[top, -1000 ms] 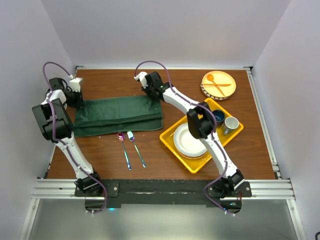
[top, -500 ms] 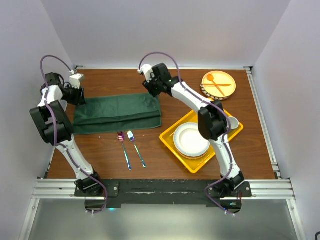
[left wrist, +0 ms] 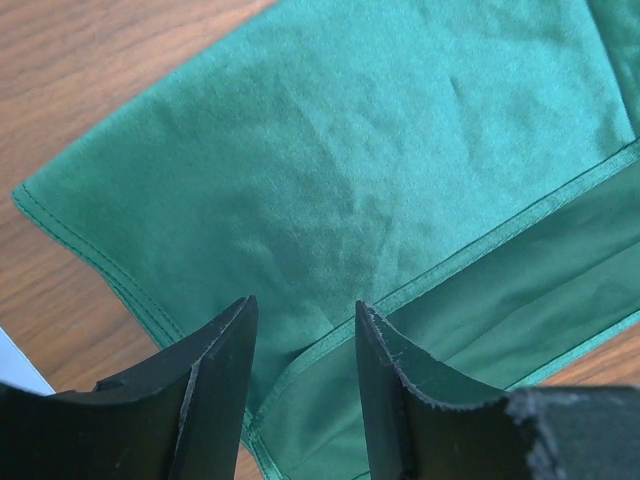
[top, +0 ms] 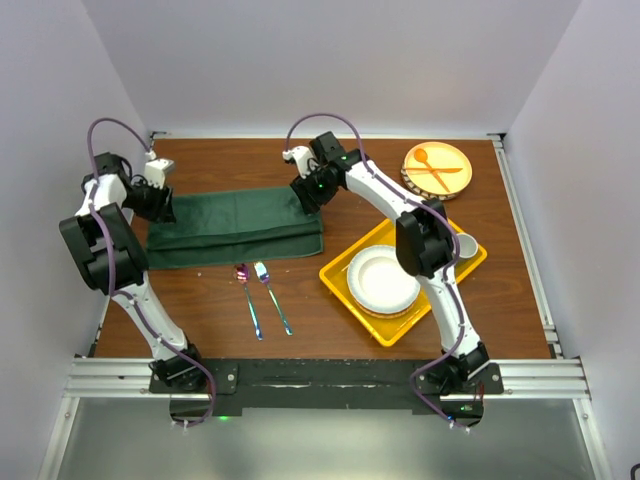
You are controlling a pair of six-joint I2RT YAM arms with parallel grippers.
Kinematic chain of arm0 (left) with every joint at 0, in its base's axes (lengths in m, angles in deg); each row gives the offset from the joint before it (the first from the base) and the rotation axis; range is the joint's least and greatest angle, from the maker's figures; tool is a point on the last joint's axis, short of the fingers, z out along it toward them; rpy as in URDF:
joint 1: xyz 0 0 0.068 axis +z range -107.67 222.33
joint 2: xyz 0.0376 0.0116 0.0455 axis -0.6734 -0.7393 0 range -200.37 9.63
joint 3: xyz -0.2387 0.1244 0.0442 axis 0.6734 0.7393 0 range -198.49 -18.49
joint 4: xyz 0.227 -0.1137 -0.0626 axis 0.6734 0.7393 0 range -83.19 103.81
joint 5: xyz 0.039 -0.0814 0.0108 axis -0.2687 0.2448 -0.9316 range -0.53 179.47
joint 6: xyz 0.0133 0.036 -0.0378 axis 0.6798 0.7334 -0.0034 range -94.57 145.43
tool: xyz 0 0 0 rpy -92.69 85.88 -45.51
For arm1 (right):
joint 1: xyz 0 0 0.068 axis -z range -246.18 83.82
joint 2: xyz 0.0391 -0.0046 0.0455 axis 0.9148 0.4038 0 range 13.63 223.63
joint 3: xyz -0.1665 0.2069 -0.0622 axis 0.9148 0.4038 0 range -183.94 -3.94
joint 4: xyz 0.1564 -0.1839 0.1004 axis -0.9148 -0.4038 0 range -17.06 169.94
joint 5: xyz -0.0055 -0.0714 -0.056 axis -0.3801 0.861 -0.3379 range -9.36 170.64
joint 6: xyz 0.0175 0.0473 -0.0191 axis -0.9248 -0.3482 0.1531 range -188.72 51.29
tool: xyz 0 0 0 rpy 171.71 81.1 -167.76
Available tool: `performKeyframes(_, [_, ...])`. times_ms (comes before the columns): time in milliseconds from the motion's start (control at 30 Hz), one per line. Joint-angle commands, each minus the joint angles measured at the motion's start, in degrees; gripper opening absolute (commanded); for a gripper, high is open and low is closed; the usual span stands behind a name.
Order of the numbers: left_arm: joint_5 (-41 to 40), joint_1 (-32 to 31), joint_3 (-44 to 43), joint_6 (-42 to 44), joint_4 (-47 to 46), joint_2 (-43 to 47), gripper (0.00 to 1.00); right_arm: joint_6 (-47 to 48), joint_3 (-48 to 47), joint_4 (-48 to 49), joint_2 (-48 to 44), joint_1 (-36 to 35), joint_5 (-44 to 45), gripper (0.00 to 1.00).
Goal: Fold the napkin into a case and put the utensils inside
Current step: Fold and flatten the napkin at the center of the board.
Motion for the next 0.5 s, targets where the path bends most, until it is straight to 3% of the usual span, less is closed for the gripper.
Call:
performKeyframes(0, [-1.1, -0.2, 1.1, 2.4, 1.1, 0.4, 0.49, -1.0, -0.1, -5.1, 0.1, 0.1, -3.5, 0.58])
performKeyframes(267, [-1.6, -0.1, 4.6, 4.2, 1.7, 2.6, 0.49, -2.0, 1.8, -8.8, -1.1, 0.2, -8.6, 0.53])
performKeyframes(467, [-0.2, 0.2, 7.0, 5.0, 2.3, 4.4, 0.48, -1.4, 4.1, -10.9, -1.6, 0.2, -12.1, 0.33])
